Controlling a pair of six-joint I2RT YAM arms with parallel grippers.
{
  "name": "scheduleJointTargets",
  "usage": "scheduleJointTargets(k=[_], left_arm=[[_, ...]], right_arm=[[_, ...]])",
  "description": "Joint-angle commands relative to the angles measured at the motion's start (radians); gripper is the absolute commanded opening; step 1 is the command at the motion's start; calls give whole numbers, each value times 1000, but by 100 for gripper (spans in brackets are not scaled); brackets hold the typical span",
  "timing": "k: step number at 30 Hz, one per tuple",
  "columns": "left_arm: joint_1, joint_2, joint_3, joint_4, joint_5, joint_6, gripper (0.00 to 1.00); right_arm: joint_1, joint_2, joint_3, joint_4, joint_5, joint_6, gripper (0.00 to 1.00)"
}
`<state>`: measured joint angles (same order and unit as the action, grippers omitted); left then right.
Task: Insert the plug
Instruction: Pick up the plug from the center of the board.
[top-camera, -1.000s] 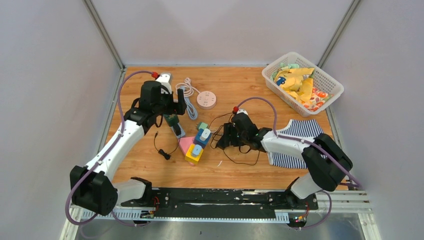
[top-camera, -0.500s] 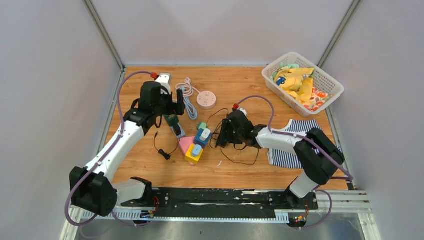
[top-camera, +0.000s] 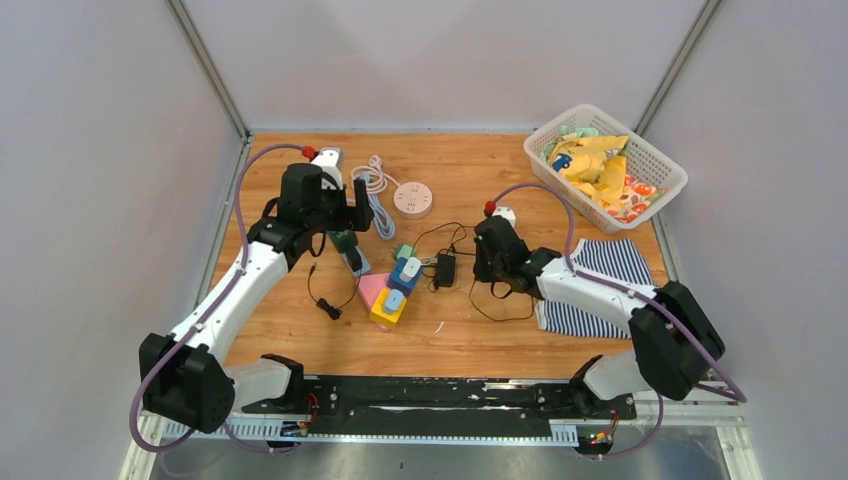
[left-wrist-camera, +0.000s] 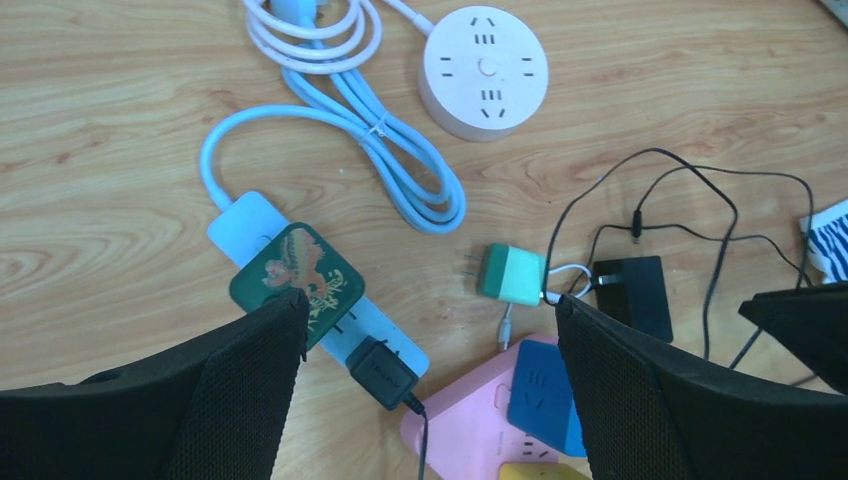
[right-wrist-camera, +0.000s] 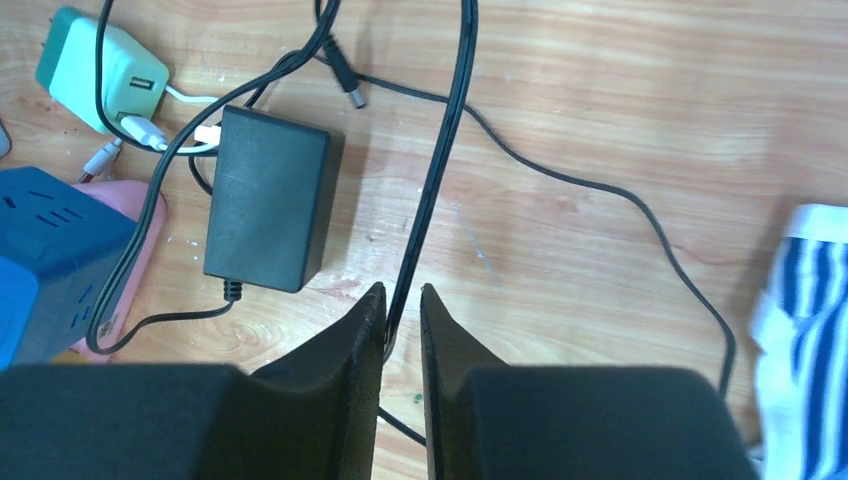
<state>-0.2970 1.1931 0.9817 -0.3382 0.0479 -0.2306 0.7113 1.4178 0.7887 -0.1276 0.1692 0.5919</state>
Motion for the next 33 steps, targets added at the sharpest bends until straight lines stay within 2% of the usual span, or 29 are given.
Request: scheduleJointTargets(k=[1, 3, 6, 11, 13, 14, 16, 18, 21, 25, 33], left_arm=[[-4, -7, 15, 15, 74, -18, 93], [-4, -9, 14, 12, 75, -13, 91], [-4, -13, 7, 6, 77, -6, 90], [-4, -20, -7, 1, 87, 6, 86], [-4, -24, -9, -7, 90, 10, 85], [-4, -23, -10, -9, 91, 13, 85], [-4, -25, -12, -13, 91, 19, 85], [-4, -25, -13, -18, 89, 23, 86], [-4, -26, -15, -19, 86, 26, 88], [-4, -30, -17, -21, 88, 31, 91], [-4, -31, -29, -11, 89, 33, 91]], right_arm=[[-45, -60, -13, -98, 89, -78, 19], [-74, -78, -23, -104, 105, -77, 16], [-111, -91, -27, -104, 122, -95, 1], [-144, -119, -1, -108, 115, -122, 0], [-142, -131, 19, -108, 39, -131, 0], [-142, -132, 31, -114, -4, -127, 4], [-130, -137, 51, -135, -55, -97, 18], [-100, -146, 51, -147, -58, -59, 35], [-52, -158, 47, -157, -50, -9, 51], [8, -161, 52, -174, -3, 36, 57], [60, -88, 91, -76, -25, 48, 55]])
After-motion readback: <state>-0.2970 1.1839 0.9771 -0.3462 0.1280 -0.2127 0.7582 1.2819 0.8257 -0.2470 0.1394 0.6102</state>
